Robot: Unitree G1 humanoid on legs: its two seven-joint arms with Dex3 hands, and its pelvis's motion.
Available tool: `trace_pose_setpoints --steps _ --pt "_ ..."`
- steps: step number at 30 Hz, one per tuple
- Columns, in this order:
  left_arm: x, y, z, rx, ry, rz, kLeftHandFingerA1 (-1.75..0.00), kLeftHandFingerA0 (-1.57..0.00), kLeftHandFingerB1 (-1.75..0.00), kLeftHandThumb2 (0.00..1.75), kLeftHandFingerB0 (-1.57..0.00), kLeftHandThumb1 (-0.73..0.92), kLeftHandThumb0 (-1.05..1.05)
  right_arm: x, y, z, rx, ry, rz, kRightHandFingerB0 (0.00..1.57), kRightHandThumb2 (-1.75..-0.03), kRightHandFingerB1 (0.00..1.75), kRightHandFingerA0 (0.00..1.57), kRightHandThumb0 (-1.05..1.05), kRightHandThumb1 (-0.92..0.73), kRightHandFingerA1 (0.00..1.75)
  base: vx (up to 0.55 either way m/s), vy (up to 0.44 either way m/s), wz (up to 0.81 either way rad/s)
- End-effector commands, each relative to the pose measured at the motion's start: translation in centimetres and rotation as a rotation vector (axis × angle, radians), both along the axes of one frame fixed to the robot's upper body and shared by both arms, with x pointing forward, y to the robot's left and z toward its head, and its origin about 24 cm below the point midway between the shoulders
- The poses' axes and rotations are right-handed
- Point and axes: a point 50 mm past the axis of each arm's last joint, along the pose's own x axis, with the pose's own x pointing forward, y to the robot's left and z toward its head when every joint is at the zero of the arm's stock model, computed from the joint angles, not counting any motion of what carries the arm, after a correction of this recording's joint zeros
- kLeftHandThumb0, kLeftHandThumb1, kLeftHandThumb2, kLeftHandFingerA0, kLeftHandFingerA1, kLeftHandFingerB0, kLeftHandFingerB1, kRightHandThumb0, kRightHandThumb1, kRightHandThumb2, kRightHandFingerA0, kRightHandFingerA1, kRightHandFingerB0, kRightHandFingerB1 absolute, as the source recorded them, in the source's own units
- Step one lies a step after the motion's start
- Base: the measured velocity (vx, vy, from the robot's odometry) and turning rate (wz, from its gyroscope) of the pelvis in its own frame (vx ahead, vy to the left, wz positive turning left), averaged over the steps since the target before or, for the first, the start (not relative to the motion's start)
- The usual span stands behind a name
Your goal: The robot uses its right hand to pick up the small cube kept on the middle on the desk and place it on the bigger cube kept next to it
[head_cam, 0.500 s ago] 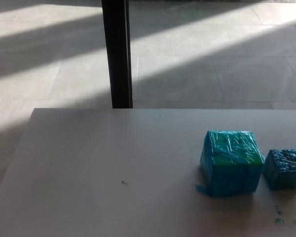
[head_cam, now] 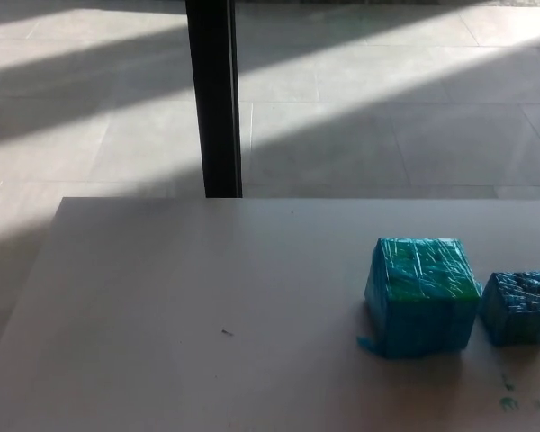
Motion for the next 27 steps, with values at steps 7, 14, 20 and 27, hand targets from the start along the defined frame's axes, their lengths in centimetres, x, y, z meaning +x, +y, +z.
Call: trace_pose_setpoints --steps 7,14,20,27 --pt "0.0 0.5 0.6 -0.001 0.003 -0.001 -0.56 -0.42 -0.40 0.67 -0.38 0.91 -0.92 1.3 -3.8 4.2 -0.031 -0.143 -0.223 0.46 -0.62 0.61 0.58 -0.50 -0.61 0.84 0.00 0.000 0.00" --pt "-0.1 0.5 0.5 -0.003 0.000 0.004 -0.58 -0.39 -0.46 0.89 -0.34 0.73 -0.97 5.2 -5.9 9.7 -0.133 -0.303 -0.193 0.46 -0.60 0.53 0.65 -0.54 -0.64 0.85 0.00 0.000 0.00" --pt "-0.1 0.5 0.6 -0.004 -0.004 0.006 -0.57 -0.41 -0.39 0.67 -0.36 0.90 -0.93 9.4 -6.1 15.3 -0.177 -0.548 -0.130 0.49 -0.60 0.42 0.63 -0.49 -0.67 0.70 0.00 0.000 0.00" --pt "-0.2 0.6 0.6 -0.009 -0.004 0.016 -0.58 -0.42 -0.40 0.66 -0.38 0.90 -0.93 13.1 -4.7 20.3 -0.189 -0.770 -0.063 0.53 -0.59 0.48 0.70 -0.65 -0.61 0.72 0.00 0.000 0.00"
